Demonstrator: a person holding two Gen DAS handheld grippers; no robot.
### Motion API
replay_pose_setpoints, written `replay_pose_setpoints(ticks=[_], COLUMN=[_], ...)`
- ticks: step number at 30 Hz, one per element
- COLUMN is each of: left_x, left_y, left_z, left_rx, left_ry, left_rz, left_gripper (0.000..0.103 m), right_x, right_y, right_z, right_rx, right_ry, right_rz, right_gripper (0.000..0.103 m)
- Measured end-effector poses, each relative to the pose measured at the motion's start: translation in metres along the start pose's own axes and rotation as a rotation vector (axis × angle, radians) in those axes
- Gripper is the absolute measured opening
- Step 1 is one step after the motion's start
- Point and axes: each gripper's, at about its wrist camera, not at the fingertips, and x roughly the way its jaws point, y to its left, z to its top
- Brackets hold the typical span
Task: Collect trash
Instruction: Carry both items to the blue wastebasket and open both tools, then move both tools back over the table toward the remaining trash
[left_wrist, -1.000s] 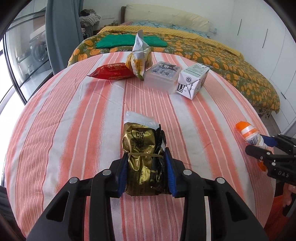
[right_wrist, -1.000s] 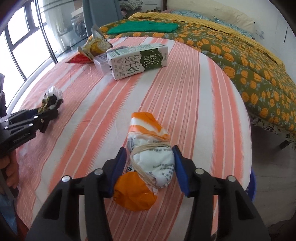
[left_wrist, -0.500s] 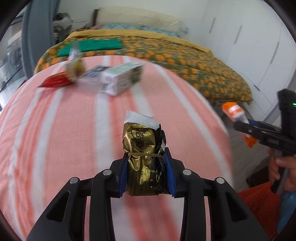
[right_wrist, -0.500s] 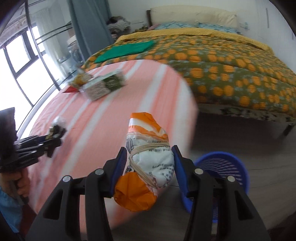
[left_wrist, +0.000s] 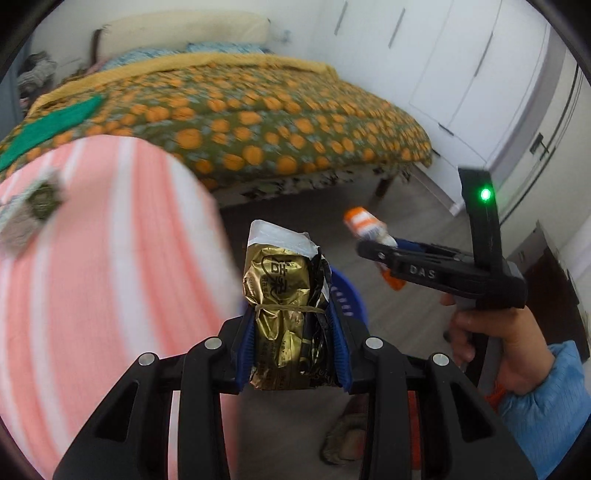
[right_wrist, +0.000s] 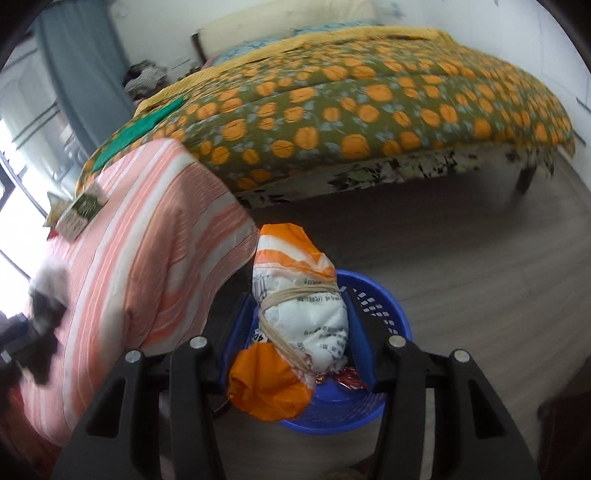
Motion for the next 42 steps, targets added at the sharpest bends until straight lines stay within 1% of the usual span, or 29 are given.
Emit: replay_pose_setpoints(ticks=[5,10,11,12,13,14,16,18,19,22,23,24,28,30,33,35,36,39,41,42], left_x=[0.064,0.11,0.115,0.126,0.131,0.137,0.148,0.145,0.141,0.122,0.114,0.099,0.048,0.02,-0.019,-0.04,-0.052,-0.073,-0.089,-0.095], left_y=[-0.026,-0.027,-0.026,-0.026,-0.026,-0.025,-0.025,-0.023,-0.023,-0.028,-0.03,-0.032,-0.033,-0.027,0.0,0.026,0.046,0.09,0.124,0.136], left_z=[0.004,0.004,0.004,0.004,0.002,0.002,0.003,0.001,0.0,-0.002,-0.002,-0.003,-0.007,-0.012,-0.024,-0.034,-0.043,-0.061,-0.075,-0.08], left_rx=[0.024,0.01,0.01,0.013,0.015,0.016,0.016,0.005,0.001,0.012,0.015,0.018,0.043,0.063,0.065,0.043,0.023,-0.028,-0.073,-0.085], left_ry=[0.077,0.127,0.132,0.142,0.15,0.159,0.167,0.166,0.157,0.127,0.119,0.102,0.042,0.006,-0.035,-0.041,-0.042,-0.038,-0.036,-0.037], left_rz=[0.007,0.02,0.018,0.011,0.012,0.02,0.052,0.049,0.041,0.034,0.028,0.015,-0.021,-0.015,0.025,0.068,0.108,0.179,0.229,0.245], left_gripper=[0.035,0.036,0.038,0.04,0.05,0.064,0.067,0.068,0.071,0.074,0.074,0.074,0.08,0.084,0.087,0.087,0.087,0.087,0.087,0.087], right_x=[0.003,0.005,0.005,0.005,0.005,0.005,0.001,-0.004,-0.006,-0.013,-0.013,-0.013,-0.012,-0.013,-0.017,-0.02,-0.022,-0.02,-0.019,-0.019], right_y=[-0.022,-0.035,-0.037,-0.039,-0.041,-0.042,-0.044,-0.047,-0.048,-0.05,-0.049,-0.047,-0.034,-0.026,-0.006,0.012,0.023,0.063,0.103,0.121], right_z=[0.002,0.003,0.004,0.004,0.005,0.006,0.008,0.01,0.012,0.015,0.016,0.016,0.013,0.011,0.005,-0.001,-0.006,-0.023,-0.037,-0.043], right_rx=[0.057,0.101,0.108,0.116,0.124,0.13,0.145,0.158,0.169,0.168,0.163,0.154,0.105,0.073,0.002,-0.058,-0.09,-0.201,-0.287,-0.314], right_ry=[-0.002,-0.004,-0.007,-0.011,-0.018,-0.024,-0.042,-0.057,-0.069,-0.097,-0.099,-0.101,-0.111,-0.121,-0.152,-0.171,-0.179,-0.166,-0.15,-0.144], right_rz=[0.016,0.043,0.049,0.051,0.05,0.054,0.056,0.051,0.045,0.005,-0.006,-0.026,-0.094,-0.114,-0.14,-0.147,-0.147,-0.132,-0.108,-0.085], right_gripper=[0.049,0.05,0.052,0.057,0.065,0.078,0.079,0.078,0.078,0.08,0.085,0.089,0.092,0.092,0.092,0.092,0.092,0.092,0.092,0.092])
